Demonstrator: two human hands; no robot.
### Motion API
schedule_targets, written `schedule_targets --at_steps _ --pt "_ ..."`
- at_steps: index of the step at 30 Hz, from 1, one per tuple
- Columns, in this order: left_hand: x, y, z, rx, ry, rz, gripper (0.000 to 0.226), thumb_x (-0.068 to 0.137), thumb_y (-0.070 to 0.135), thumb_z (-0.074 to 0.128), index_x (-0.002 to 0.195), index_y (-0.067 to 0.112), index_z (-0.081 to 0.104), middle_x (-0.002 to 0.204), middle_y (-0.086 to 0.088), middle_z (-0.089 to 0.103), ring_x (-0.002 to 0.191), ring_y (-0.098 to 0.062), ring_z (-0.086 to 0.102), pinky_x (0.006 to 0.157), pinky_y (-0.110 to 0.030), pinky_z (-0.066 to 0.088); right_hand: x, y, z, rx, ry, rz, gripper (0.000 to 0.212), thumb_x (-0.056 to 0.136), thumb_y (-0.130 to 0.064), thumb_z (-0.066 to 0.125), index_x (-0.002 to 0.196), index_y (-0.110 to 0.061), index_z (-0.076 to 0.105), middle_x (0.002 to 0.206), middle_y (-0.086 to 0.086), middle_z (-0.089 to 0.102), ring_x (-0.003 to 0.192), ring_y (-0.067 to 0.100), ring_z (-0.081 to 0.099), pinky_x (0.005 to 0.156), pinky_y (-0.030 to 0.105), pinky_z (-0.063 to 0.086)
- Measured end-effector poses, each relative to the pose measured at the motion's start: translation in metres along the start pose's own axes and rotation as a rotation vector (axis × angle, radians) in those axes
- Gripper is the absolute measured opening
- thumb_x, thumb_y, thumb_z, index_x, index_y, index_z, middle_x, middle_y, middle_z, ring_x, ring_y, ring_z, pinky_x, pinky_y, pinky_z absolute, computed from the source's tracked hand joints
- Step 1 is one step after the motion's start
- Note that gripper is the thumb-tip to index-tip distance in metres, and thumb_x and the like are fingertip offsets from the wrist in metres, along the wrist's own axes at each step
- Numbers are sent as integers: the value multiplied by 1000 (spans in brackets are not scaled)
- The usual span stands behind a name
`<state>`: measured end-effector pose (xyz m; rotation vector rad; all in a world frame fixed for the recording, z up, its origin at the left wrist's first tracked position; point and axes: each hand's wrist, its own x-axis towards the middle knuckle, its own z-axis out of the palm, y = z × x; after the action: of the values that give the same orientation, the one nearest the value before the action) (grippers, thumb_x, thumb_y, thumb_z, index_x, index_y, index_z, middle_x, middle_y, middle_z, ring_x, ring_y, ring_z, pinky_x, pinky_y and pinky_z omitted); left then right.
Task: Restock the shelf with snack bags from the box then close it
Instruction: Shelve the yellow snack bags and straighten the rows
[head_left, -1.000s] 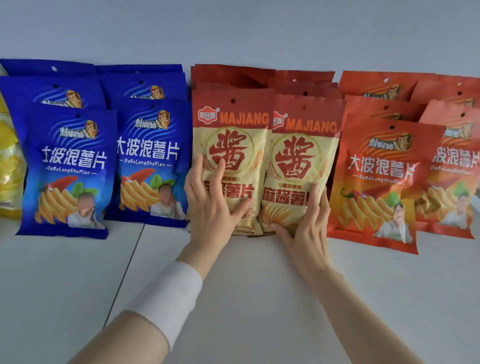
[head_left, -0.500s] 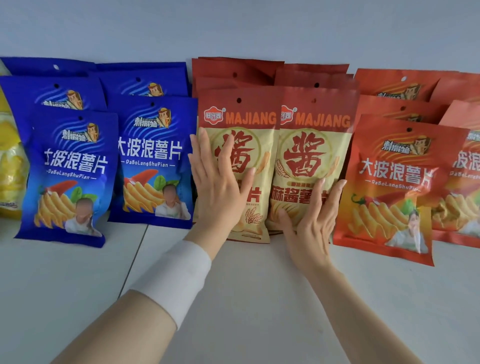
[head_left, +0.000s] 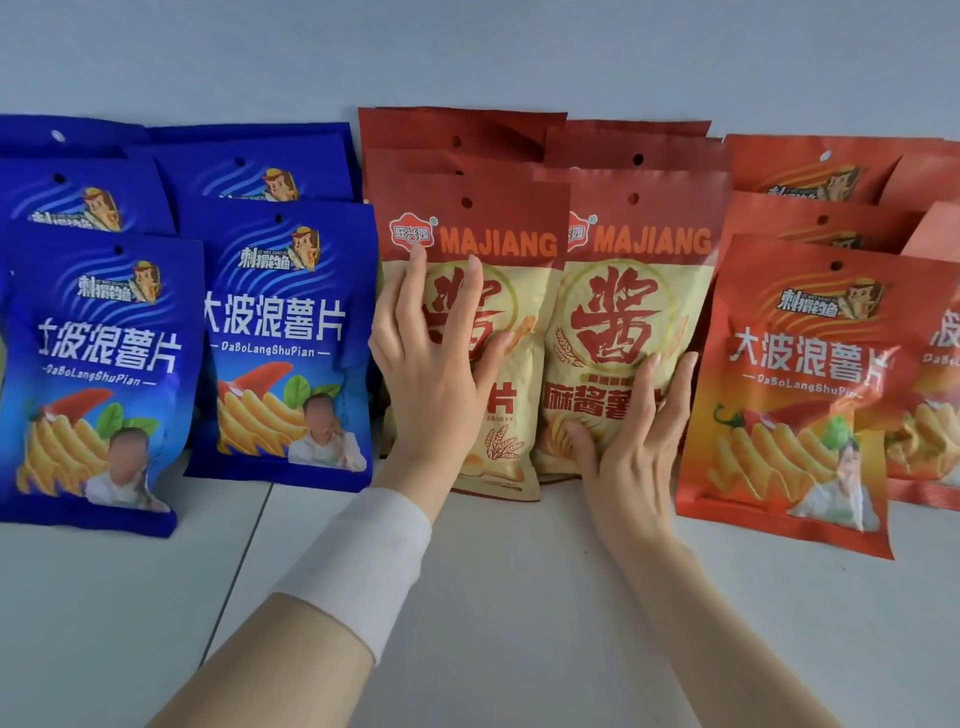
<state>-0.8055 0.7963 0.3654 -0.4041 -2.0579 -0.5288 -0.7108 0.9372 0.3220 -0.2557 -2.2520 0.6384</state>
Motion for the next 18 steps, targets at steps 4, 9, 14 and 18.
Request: schedule_targets --at_steps 4,9,14,18 --pt "3 3 3 68 -78 -43 53 96 55 35 141 28 27 148 -23 32 139 -36 22 110 -45 22 7 0 5 -38 -9 4 72 92 -45 42 145 -12 8 150 30 -6 141 21 -7 112 41 11" --pt "6 6 -1 64 -162 -50 52 100 51 21 145 25 21 153 -23 21 143 -39 14 115 -52 11 -3 -12 6 -60 9 44 77 94 -49 34 146 -7 -4 151 22 -16 143 33 -12 117 35 -3" --pt "7 4 3 59 -165 -51 51 100 48 24 146 25 21 154 -21 20 143 -37 15 115 -53 11 1 -11 19 -126 38 86 79 94 -52 33 146 -3 -2 152 26 -8 143 36 -9 117 35 -5" --pt "8 4 5 74 -194 -66 53 99 50 21 147 27 19 155 -21 19 144 -36 15 115 -52 12 8 -10 25 -161 51 84 78 93 -50 36 145 -1 4 151 30 -2 142 39 -3 117 39 0"
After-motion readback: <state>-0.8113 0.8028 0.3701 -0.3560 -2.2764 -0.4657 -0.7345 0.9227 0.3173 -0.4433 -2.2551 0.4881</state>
